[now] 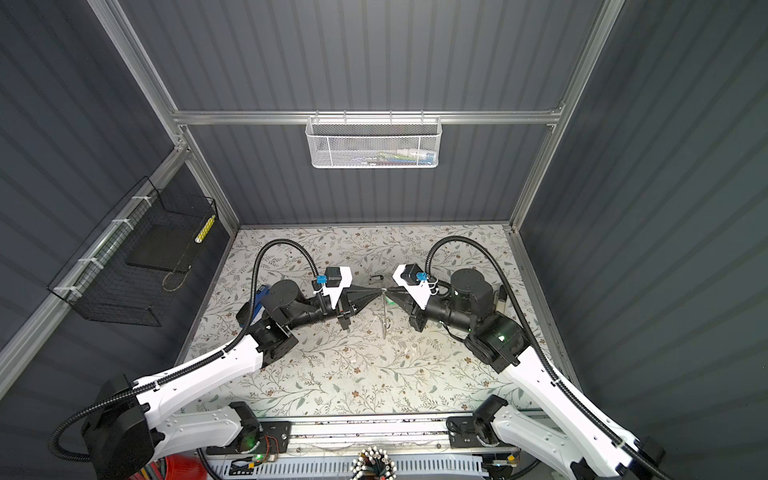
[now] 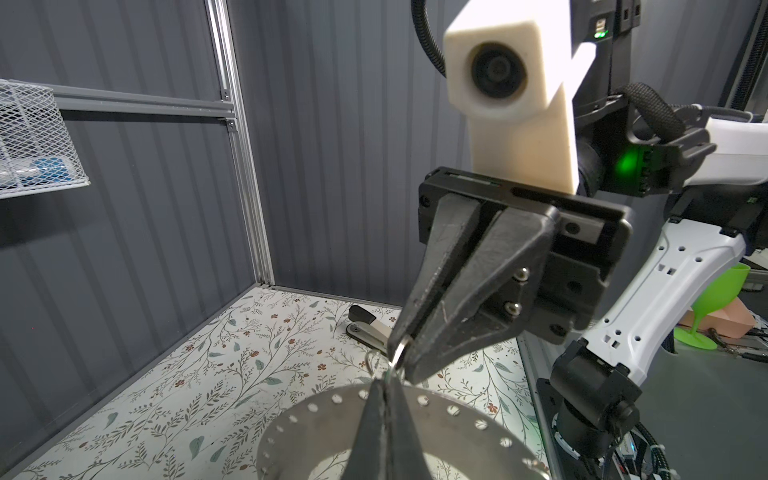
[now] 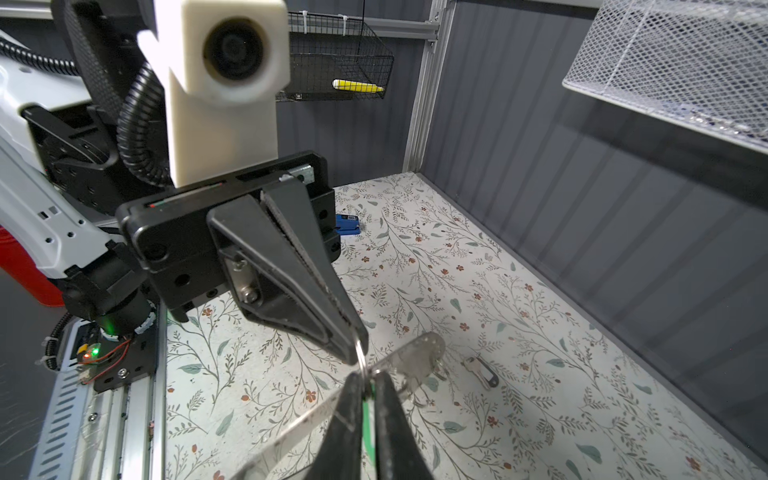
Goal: Put the keys on the keyring
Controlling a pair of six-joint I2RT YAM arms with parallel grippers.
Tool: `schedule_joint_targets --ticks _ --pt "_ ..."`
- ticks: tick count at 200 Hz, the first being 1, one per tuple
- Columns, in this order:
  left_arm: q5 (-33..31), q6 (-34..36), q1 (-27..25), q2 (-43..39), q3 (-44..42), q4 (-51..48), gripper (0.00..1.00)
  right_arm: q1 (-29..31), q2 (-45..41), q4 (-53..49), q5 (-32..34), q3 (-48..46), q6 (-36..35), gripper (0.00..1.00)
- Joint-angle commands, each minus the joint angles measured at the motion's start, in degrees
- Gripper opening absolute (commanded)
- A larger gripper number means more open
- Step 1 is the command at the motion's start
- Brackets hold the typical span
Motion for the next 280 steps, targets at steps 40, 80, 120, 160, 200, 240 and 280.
schedule_joint_targets --ticks 40,80,120,160,200,240,280 --pt "1.9 -0.2 0.3 0.9 2.6 0.0 0.0 -0.5 -0.2 0.3 -2.3 0.6 -0.1 0.0" --pt "-0.3 9.2 0.3 -0.5 6.9 -13.1 0.28 -0.9 0.0 -7.0 -2.3 3.5 -1.4 0.0" --pt "-1.1 26.5 0.3 -0.6 16.7 -37.1 0.26 -1.0 3.5 -20.4 -0.7 9.5 -3.8 0.0" --pt "-2.0 35.2 0.2 0.4 20.1 -46.2 0.27 -1.0 5.9 -23.7 -1.3 12.5 -4.2 0.0" --pt "-2.3 41.1 -0.4 2.5 24.7 -53.9 0.27 -1.0 8.1 -26.1 -1.4 14.8 -4.7 0.0" --pt "-2.8 42.4 -0.9 3.7 25.9 -55.1 0.25 -1.0 9.1 -26.5 -2.5 15.3 -4.8 0.0" --pt "-2.6 42.7 -1.9 4.9 26.9 -56.0 0.24 -0.9 9.9 -27.1 -3.0 16.1 -4.7 0.0"
